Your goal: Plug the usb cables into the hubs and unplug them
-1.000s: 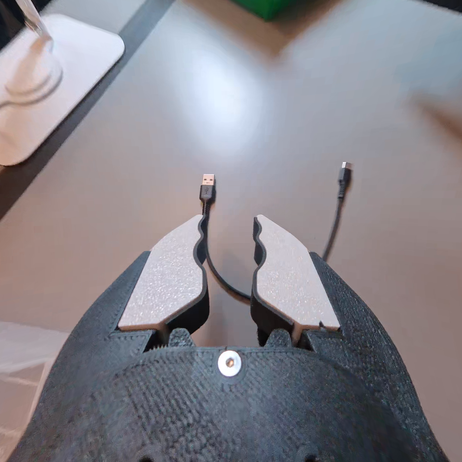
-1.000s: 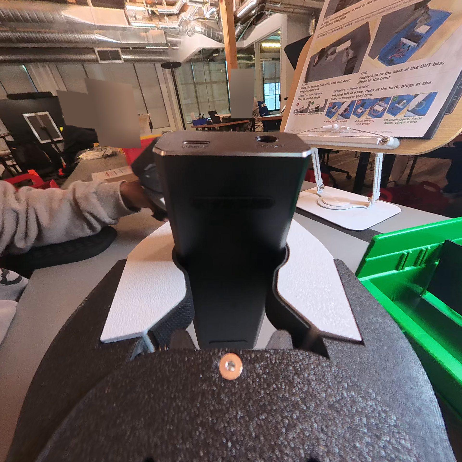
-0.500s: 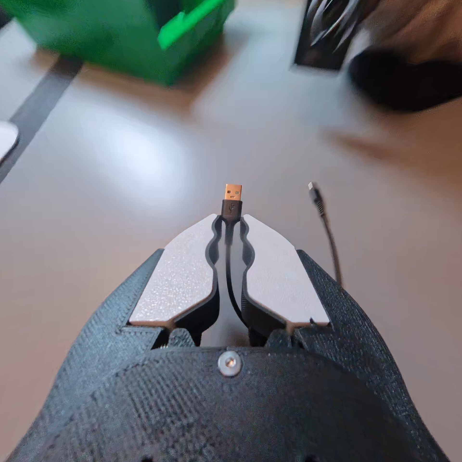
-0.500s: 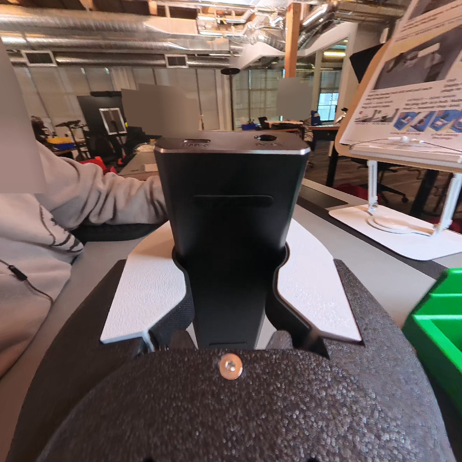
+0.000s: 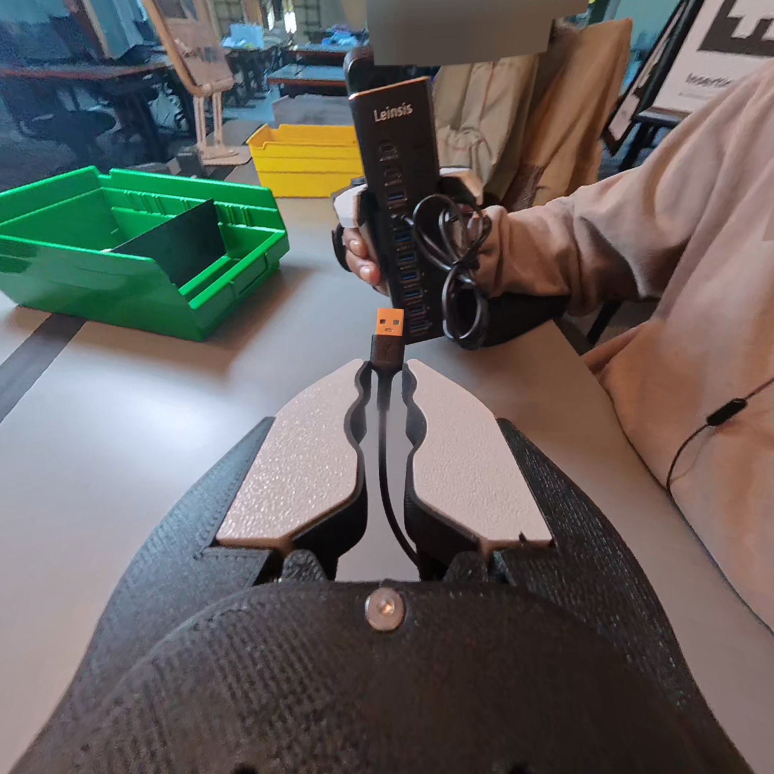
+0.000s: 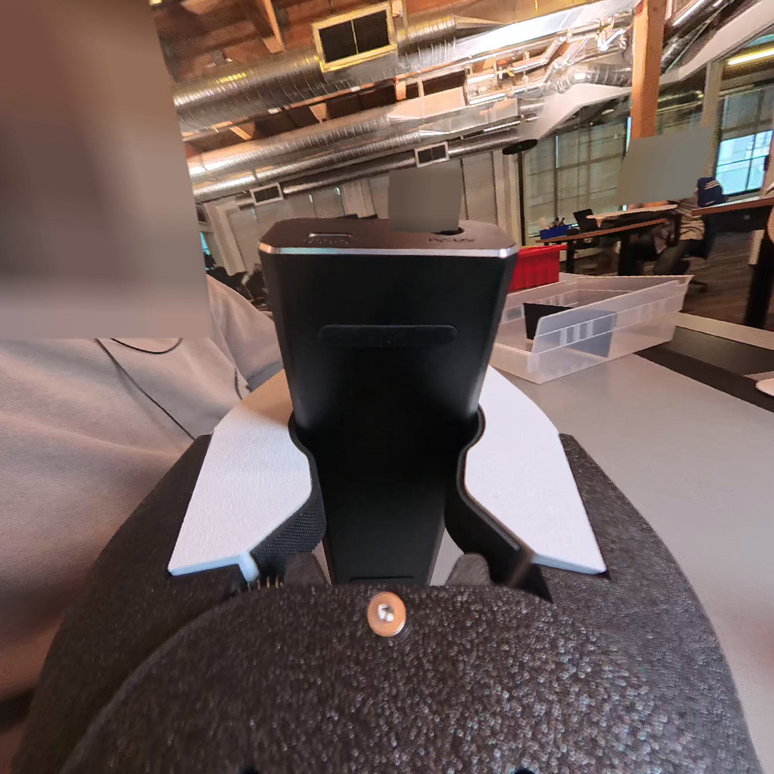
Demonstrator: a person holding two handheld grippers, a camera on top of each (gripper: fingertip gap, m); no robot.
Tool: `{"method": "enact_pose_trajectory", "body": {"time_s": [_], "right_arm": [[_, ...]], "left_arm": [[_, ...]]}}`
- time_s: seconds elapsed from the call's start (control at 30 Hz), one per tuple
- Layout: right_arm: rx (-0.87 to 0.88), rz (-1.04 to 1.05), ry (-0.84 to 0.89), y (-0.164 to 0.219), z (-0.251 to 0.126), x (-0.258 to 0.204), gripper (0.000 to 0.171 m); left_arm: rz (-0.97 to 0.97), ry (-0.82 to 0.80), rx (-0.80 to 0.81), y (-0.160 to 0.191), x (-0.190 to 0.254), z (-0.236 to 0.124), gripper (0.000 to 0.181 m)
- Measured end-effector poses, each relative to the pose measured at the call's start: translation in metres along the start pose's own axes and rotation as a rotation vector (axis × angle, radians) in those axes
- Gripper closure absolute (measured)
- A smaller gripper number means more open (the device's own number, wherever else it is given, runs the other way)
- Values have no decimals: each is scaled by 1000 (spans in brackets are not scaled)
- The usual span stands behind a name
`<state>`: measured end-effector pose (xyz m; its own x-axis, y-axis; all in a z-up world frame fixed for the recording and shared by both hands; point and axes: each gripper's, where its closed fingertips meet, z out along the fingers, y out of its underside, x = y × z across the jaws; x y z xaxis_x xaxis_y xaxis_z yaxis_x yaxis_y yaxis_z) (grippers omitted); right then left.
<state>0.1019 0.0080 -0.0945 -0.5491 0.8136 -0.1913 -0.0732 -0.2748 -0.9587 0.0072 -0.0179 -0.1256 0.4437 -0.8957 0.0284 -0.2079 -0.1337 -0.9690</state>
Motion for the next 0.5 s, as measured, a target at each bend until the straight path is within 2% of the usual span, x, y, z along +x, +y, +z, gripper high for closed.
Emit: {"method": "enact_pose_trajectory", "body": {"time_s": [0.2,0.37,0.5], "right_arm": [[44,64,-90,-4,2,-10,100],[39,82,-107,-1,3,-12,100],[26,85,-98,2,4,-9,100]], "left_arm": [[-21,-143,-115,10,-17,2,167],[-48,-233,-130,14,-35,-10,167],[-38,-402,-106,7,-62,-30,167]]}}
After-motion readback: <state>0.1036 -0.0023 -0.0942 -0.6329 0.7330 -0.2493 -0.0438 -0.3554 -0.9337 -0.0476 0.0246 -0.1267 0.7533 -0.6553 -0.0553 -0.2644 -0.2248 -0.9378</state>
